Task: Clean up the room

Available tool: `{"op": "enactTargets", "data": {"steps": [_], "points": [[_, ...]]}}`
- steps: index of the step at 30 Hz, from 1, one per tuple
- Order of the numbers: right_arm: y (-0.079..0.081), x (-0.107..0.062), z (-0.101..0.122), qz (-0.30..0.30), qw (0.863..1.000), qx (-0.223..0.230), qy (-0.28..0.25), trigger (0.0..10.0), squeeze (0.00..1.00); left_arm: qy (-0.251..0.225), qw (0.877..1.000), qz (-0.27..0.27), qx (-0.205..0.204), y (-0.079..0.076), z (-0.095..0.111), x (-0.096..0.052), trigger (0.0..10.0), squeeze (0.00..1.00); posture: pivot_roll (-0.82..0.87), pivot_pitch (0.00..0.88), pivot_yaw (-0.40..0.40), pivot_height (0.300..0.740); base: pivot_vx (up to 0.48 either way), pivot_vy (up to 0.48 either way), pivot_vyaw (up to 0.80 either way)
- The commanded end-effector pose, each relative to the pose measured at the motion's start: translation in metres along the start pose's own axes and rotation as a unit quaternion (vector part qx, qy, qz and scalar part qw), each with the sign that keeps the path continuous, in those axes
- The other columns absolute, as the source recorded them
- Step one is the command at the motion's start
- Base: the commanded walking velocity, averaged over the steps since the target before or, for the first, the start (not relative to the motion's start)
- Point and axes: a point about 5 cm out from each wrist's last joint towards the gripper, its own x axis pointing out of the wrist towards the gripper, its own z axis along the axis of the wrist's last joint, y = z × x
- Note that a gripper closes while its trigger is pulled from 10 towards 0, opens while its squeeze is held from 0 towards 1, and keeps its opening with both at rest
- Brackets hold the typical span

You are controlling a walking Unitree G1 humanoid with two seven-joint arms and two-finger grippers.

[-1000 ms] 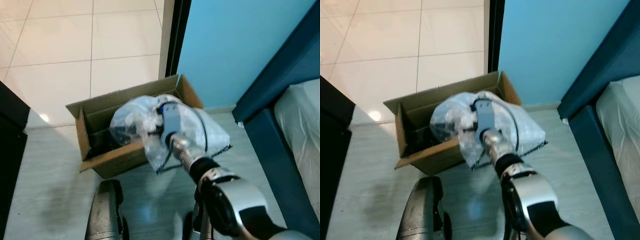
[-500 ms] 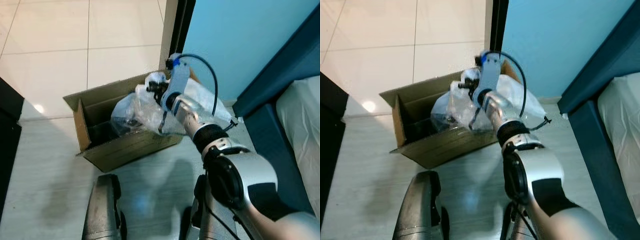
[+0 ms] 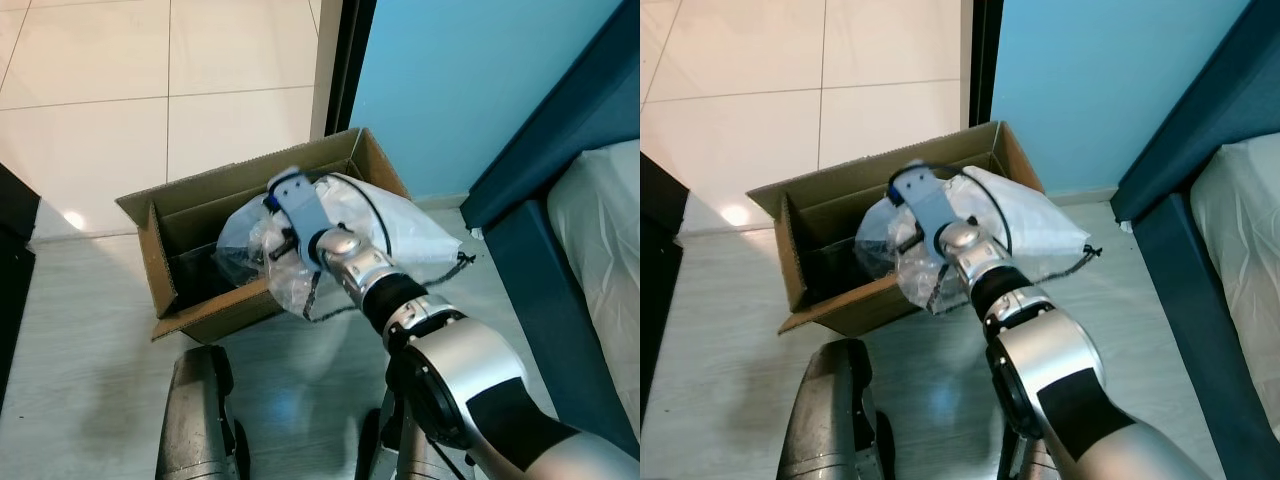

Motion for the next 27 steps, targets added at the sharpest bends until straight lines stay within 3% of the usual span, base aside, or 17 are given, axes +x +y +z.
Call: {"op": "enactTargets", "data": {"steps": [1, 2, 3, 4, 7, 10, 15, 17, 18, 24, 27], "points": [[0.008, 0.001, -0.019, 0.001, 0.999, 0.024, 0.023, 10.0, 0.00, 0.039, 0.999, 0.005, -0.003, 0.003, -0.018, -0.011, 10.0, 0.00, 0.35, 0.493, -0.037, 0.427, 0.000, 0.000, 0.00], [0.006, 0.001, -0.019, -0.009, 0.999, 0.052, 0.011, 10.0, 1.00, 0.040, 0.999, 0.005, -0.002, 0.004, -0.018, -0.011, 10.0, 0.00, 0.35, 0.483, -0.040, 0.427, 0.000, 0.000, 0.00], [0.001, 0.000, -0.015, -0.013, 0.996, 0.092, -0.006, 10.0, 1.00, 0.039, 0.999, 0.004, -0.002, 0.003, -0.017, -0.009, 10.0, 0.00, 0.35, 0.479, -0.041, 0.427, 0.000, 0.000, 0.00], [0.001, 0.000, -0.015, -0.013, 0.996, 0.092, -0.006, 10.0, 1.00, 0.039, 0.999, 0.004, -0.002, 0.003, -0.017, -0.009, 10.0, 0.00, 0.35, 0.479, -0.041, 0.427, 0.000, 0.000, 0.00], [-0.015, -0.004, 0.005, -0.004, 0.980, 0.186, -0.070, 10.0, 1.00, 0.031, 0.999, 0.002, -0.007, -0.003, -0.011, 0.003, 10.0, 0.00, 0.32, 0.454, -0.049, 0.427, 0.000, 0.000, 0.00], [-0.027, -0.007, 0.018, -0.002, 0.973, 0.207, -0.105, 10.0, 1.00, 0.028, 1.000, 0.000, -0.012, -0.008, -0.007, 0.013, 10.0, 0.00, 0.30, 0.428, -0.055, 0.427, 0.000, 0.000, 0.00], [-0.045, -0.013, 0.032, -0.014, 0.967, 0.210, -0.141, 10.0, 1.00, 0.023, 1.000, -0.001, -0.019, -0.017, 0.001, 0.029, 10.0, 0.00, 0.27, 0.369, -0.064, 0.427, 0.000, 0.000, 0.00], [-0.059, -0.019, 0.044, -0.011, 0.964, 0.208, -0.166, 10.0, 1.00, 0.021, 0.999, 0.000, -0.028, -0.026, 0.011, 0.047, 10.0, 0.00, 0.23, 0.313, -0.070, 0.427, 0.000, 0.000, 0.00], [-0.059, -0.019, 0.044, -0.011, 0.964, 0.208, -0.166, 10.0, 1.00, 0.021, 0.999, 0.000, -0.028, -0.026, 0.011, 0.047, 10.0, 0.00, 0.23, 0.313, -0.070, 0.427, 0.000, 0.000, 0.00], [-0.071, -0.026, 0.041, 0.020, 0.977, 0.145, -0.154, 10.0, 1.00, 0.026, 0.999, 0.001, -0.041, -0.041, 0.026, 0.073, 10.0, 0.00, 0.16, 0.199, -0.074, 0.427, 0.000, 0.000, 0.00], [-0.073, -0.027, 0.038, 0.024, 0.979, 0.137, -0.150, 10.0, 1.00, 0.027, 0.999, 0.001, -0.043, -0.043, 0.028, 0.076, 10.0, 0.00, 0.15, 0.190, -0.074, 0.427, 0.000, 0.000, 0.00]]}}
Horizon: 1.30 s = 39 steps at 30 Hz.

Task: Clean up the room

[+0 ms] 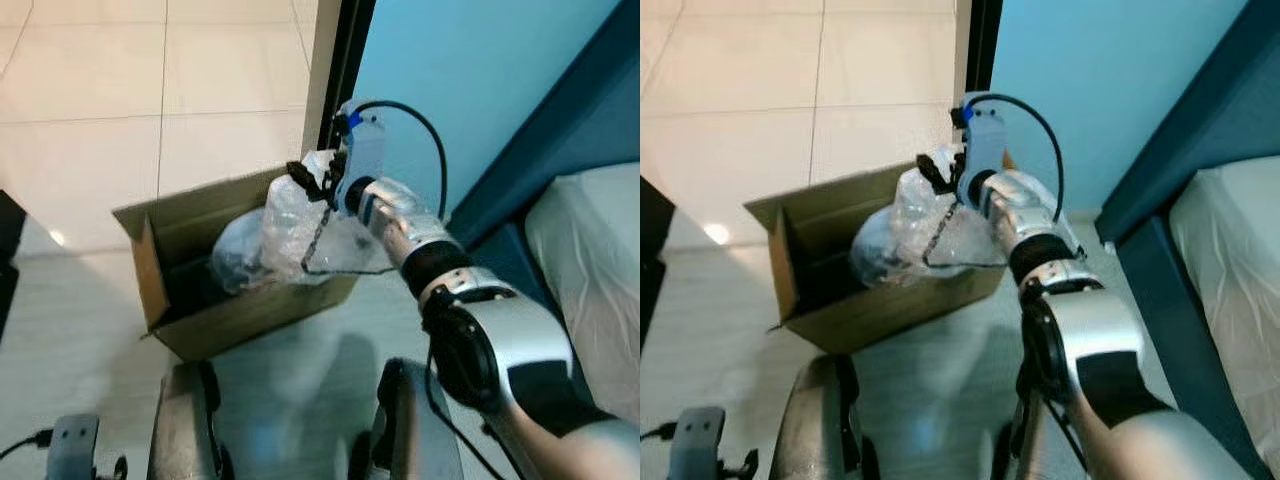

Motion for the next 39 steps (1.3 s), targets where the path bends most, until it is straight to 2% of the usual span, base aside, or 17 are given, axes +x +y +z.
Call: {"op": "enactTargets", "data": {"steps": [1, 2, 3, 4, 7, 11, 12, 13, 14, 15, 19, 23, 24, 25, 27, 36, 39], "points": [[-0.010, -0.007, -0.013, 0.007, 1.000, 0.013, 0.016, 10.0, 1.00, 0.039, 0.999, 0.001, -0.004, -0.006, -0.017, 0.000, 10.0, 0.00, 0.12, 0.128, -0.067, 0.427, 0.000, 0.000, 0.00], [-0.010, -0.007, -0.013, 0.007, 1.000, 0.013, 0.016, 10.0, 1.00, 0.039, 0.999, 0.001, -0.004, -0.006, -0.017, 0.000, 10.0, 0.00, 0.12, 0.128, -0.067, 0.427, 0.000, 0.000, 0.00], [-0.023, -0.016, -0.018, 0.003, 0.998, 0.060, -0.002, 10.0, 1.00, 0.042, 0.999, 0.001, -0.010, -0.013, -0.009, 0.007, 10.0, 0.00, 0.11, 0.098, -0.069, 0.427, 0.000, 0.000, 0.00], [-0.023, -0.016, -0.018, 0.003, 0.998, 0.060, -0.002, 10.0, 1.00, 0.042, 0.999, 0.001, -0.010, -0.013, -0.009, 0.007, 10.0, 0.00, 0.11, 0.098, -0.069, 0.427, 0.000, 0.000, 0.00], [-0.036, -0.027, -0.027, 0.002, 0.989, 0.140, -0.042, 10.0, 1.00, 0.041, 0.999, 0.001, -0.019, -0.020, -0.001, 0.015, 10.0, 0.00, 0.10, 0.058, -0.062, 0.427, 0.000, 0.000, 0.00], [-0.042, -0.035, -0.035, 0.006, 0.982, 0.176, -0.064, 10.0, 1.00, 0.039, 0.999, -0.001, -0.022, -0.024, 0.005, 0.019, 10.0, 0.00, 0.09, 0.033, -0.056, 0.427, 0.000, 0.000, 0.00], [-0.044, -0.039, -0.039, 0.006, 0.980, 0.186, -0.075, 10.0, 0.80, 0.039, 0.999, -0.002, -0.022, -0.027, 0.007, 0.020, 10.0, 0.00, 0.08, 0.021, -0.054, 0.427, 0.000, 0.000, 0.00], [-0.044, -0.039, -0.039, 0.006, 0.980, 0.186, -0.075, 10.0, 0.80, 0.039, 0.999, -0.002, -0.022, -0.027, 0.007, 0.020, 10.0, 0.00, 0.08, 0.021, -0.054, 0.427, 0.000, 0.000, 0.00], [-0.048, -0.044, -0.045, -0.001, 0.976, 0.198, -0.088, 10.0, 0.05, 0.038, 0.999, -0.005, -0.024, -0.029, 0.009, 0.022, 10.0, 0.00, 0.07, 0.008, -0.056, 0.427, 0.000, 0.000, 0.00], [-0.055, -0.051, -0.052, -0.023, 0.972, 0.210, -0.102, 10.0, 0.00, 0.036, 0.999, -0.008, -0.027, -0.032, 0.012, 0.023, 10.0, 0.00, 0.06, 0.000, -0.058, 0.427, 0.000, 0.000, 0.00], [-0.069, -0.070, -0.081, -0.092, 0.948, 0.281, -0.115, 10.0, 0.00, 0.030, 0.999, -0.011, -0.037, -0.036, 0.018, 0.026, 10.0, 0.00, 0.05, 0.000, -0.059, 0.432, 0.000, 0.000, 0.00], [-0.067, -0.083, -0.119, -0.134, 0.946, 0.288, -0.066, 10.0, 0.00, 0.028, 0.999, -0.006, -0.044, -0.036, 0.021, 0.028, 10.0, 0.00, 0.04, 0.000, -0.056, 0.442, 0.000, 0.000, 0.00], [-0.062, -0.094, -0.148, -0.157, 0.944, 0.288, -0.019, 10.0, 0.00, 0.025, 0.999, 0.001, -0.048, -0.033, 0.023, 0.028, 10.0, 0.00, 0.03, 0.000, -0.057, 0.447, 0.000, 0.000, 0.00], [-0.062, -0.094, -0.148, -0.157, 0.944, 0.288, -0.019, 10.0, 0.00, 0.025, 0.999, 0.001, -0.048, -0.033, 0.023, 0.028, 10.0, 0.00, 0.03, 0.000, -0.057, 0.447, 0.000, 0.000, 0.00], [-0.046, -0.129, -0.216, -0.214, 0.924, 0.300, 0.099, 10.0, 0.00, 0.008, 0.997, 0.030, -0.066, -0.021, 0.035, 0.032, 10.0, 0.00, 0.03, 0.000, -0.058, 0.462, 0.000, 0.000, 0.00], [-0.030, -0.155, -0.253, -0.242, 0.905, 0.299, 0.182, 10.0, 0.00, -0.003, 0.996, 0.057, -0.073, -0.010, 0.047, 0.035, 10.0, 0.00, 0.04, 0.000, -0.064, 0.482, 0.000, 0.000, 0.00], [-0.020, -0.180, -0.280, -0.279, 0.877, 0.310, 0.239, 10.0, 0.00, 0.027, 0.995, 0.062, -0.070, -0.015, 0.034, 0.033, 10.0, 0.00, 0.05, 0.000, -0.072, 0.497, 0.000, 0.000, 0.00]]}}
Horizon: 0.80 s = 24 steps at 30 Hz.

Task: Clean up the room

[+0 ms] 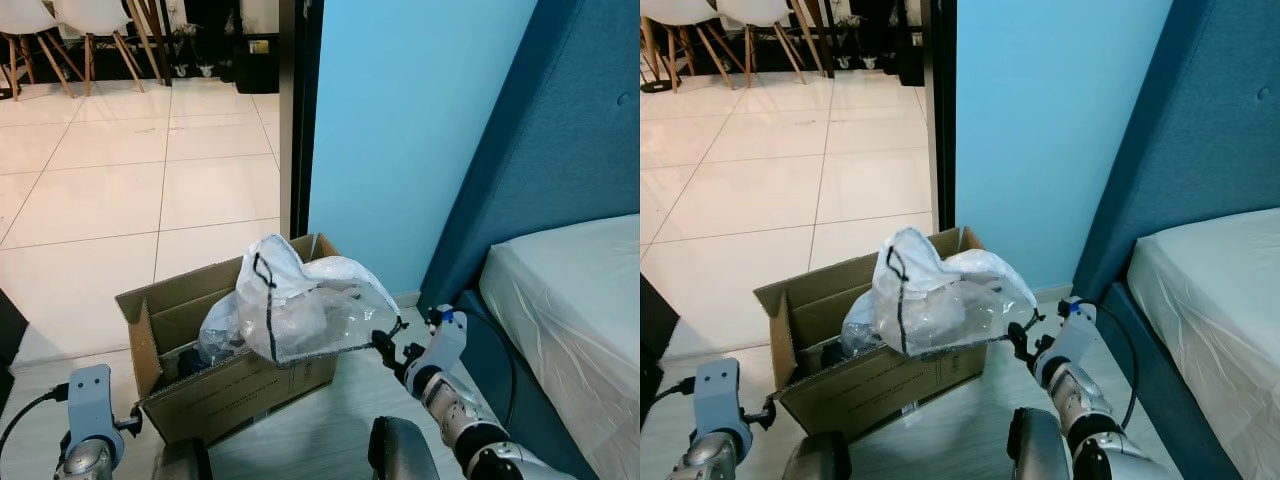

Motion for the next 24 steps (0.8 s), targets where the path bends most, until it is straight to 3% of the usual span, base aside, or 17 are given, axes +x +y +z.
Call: {"op": "enactTargets", "data": {"steps": [1, 4, 6, 8, 11, 24], "points": [[-0.008, -0.005, -0.021, -0.029, 0.999, 0.009, 0.038, 10.0, 0.00, 0.032, 0.999, 0.010, 0.005, 0.003, -0.015, -0.003, 10.0, 0.00, 0.05, 0.000, -0.072, 0.497, 0.000, 0.000, 0.00], [-0.012, -0.007, -0.026, -0.041, 0.998, 0.014, 0.046, 10.0, 0.00, 0.041, 0.999, 0.010, 0.006, 0.001, -0.020, -0.005, 10.0, 0.00, 0.05, 0.000, -0.075, 0.502, 0.000, 0.000, 0.00], [-0.022, -0.014, -0.041, -0.071, 0.995, 0.020, 0.068, 10.0, 0.00, 0.070, 0.997, 0.009, 0.008, -0.004, -0.037, -0.010, 10.0, 0.00, 0.05, 0.000, -0.082, 0.512, 0.000, 0.000, 0.00], [-0.022, -0.014, -0.041, -0.071, 0.995, 0.020, 0.068, 10.0, 0.00, 0.070, 0.997, 0.009, 0.008, -0.004, -0.037, -0.010, 10.0, 0.00, 0.05, 0.000, -0.082, 0.512, 0.000, 0.000, 0.00], [-0.037, -0.029, -0.073, -0.105, 0.987, 0.000, 0.125, 10.0, 0.00, 0.148, 0.988, 0.001, 0.038, -0.012, -0.082, -0.029, 10.0, 0.00, 0.05, 0.000, -0.086, 0.532, 0.000, 0.000, 0.00], [-0.044, -0.036, -0.082, -0.116, 0.984, -0.002, 0.134, 10.0, 0.00, 0.182, 0.979, -0.025, 0.092, -0.011, -0.104, -0.041, 10.0, 0.00, 0.04, 0.000, -0.082, 0.577, 0.000, 0.000, 0.00]]}}
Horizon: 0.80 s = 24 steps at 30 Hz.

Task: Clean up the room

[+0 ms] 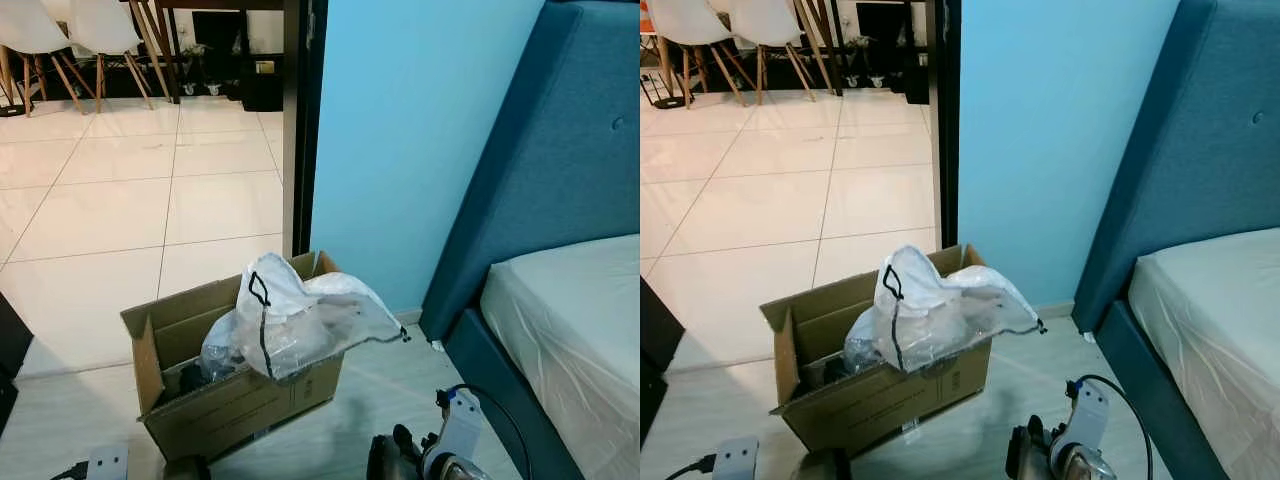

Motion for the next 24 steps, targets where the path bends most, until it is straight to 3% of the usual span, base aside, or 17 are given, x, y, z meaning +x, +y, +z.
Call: {"op": "enactTargets", "data": {"steps": [1, 12, 16, 24], "points": [[0.000, -0.001, -0.013, -0.001, 1.000, 0.000, 0.024, 10.0, 0.00, 0.018, 1.000, -0.012, 0.010, -0.007, -0.009, -0.002, 10.0, 0.00, 0.05, 0.000, -0.084, 0.582, 0.000, 0.000, 0.00], [0.002, -0.001, -0.011, 0.004, 1.000, -0.002, 0.020, 10.0, 0.00, 0.016, 1.000, 0.002, 0.002, -0.003, -0.008, -0.001, 10.0, 0.00, 0.04, 0.000, -0.085, 0.617, 0.000, 0.000, 0.00], [0.004, 0.001, 0.006, 0.009, 1.000, -0.009, -0.007, 10.0, 0.00, -0.002, 0.999, 0.045, -0.027, 0.019, 0.003, 0.001, 10.0, 0.00, 0.04, 0.000, -0.090, 0.642, 0.000, 0.000, 0.00], [0.000, 0.001, 0.009, 0.000, 1.000, -0.008, -0.009, 10.0, 0.00, -0.013, 0.998, 0.056, -0.029, 0.028, 0.012, 0.003, 10.0, 0.00, 0.04, 0.000, -0.087, 0.672, 0.000, 0.000, 0.00]]}}
